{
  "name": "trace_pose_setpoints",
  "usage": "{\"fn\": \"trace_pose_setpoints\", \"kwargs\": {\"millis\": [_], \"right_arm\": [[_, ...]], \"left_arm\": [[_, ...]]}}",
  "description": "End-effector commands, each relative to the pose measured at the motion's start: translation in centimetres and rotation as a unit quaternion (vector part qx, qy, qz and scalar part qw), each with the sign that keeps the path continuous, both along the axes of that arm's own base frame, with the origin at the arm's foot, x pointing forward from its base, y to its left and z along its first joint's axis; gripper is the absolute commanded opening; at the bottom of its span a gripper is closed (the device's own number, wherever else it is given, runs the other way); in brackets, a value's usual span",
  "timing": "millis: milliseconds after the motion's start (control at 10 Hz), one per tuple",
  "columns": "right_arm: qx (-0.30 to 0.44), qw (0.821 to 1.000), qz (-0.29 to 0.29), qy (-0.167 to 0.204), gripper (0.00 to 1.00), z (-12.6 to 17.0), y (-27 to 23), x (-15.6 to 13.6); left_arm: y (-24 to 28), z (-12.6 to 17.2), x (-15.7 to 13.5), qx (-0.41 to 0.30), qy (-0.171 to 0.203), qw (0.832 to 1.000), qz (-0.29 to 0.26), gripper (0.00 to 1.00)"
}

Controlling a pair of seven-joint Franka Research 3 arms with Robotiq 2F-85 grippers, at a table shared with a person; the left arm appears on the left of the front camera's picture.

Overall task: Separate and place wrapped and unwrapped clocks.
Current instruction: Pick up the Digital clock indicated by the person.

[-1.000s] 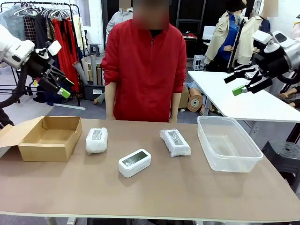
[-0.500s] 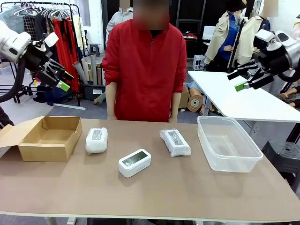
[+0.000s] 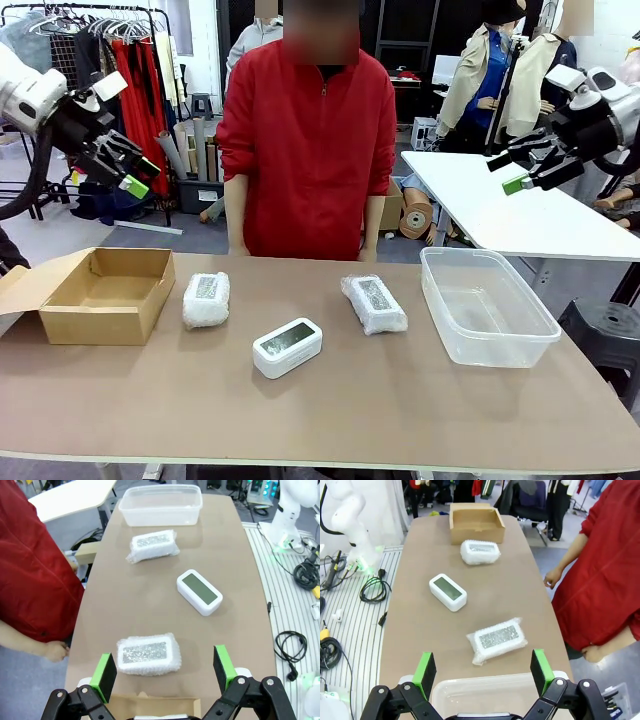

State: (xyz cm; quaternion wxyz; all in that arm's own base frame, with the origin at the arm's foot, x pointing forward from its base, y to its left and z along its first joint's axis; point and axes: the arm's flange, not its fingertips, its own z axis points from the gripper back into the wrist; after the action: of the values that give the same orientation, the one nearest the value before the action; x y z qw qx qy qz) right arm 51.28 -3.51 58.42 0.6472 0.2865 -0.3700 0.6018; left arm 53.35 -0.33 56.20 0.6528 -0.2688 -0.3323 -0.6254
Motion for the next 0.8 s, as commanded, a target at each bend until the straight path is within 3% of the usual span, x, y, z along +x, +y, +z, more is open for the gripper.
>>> {"fn": "trace_pose_setpoints", "kwargs": {"millis": [0, 700], "right_arm": [[0.014, 1.000, 0.000, -0.004, 1.00, 0.35, 0.17, 0.54], [0.000, 1.000, 0.001, 0.001, 1.00, -0.09, 0.08, 0.05]], "left_arm": [[0.30, 0.06, 0.67, 0.019, 0.001, 1.000, -0.001, 1.00], [0.06, -0.19, 0.12, 0.004, 0.002, 1.000, -0.001, 1.00]]}}
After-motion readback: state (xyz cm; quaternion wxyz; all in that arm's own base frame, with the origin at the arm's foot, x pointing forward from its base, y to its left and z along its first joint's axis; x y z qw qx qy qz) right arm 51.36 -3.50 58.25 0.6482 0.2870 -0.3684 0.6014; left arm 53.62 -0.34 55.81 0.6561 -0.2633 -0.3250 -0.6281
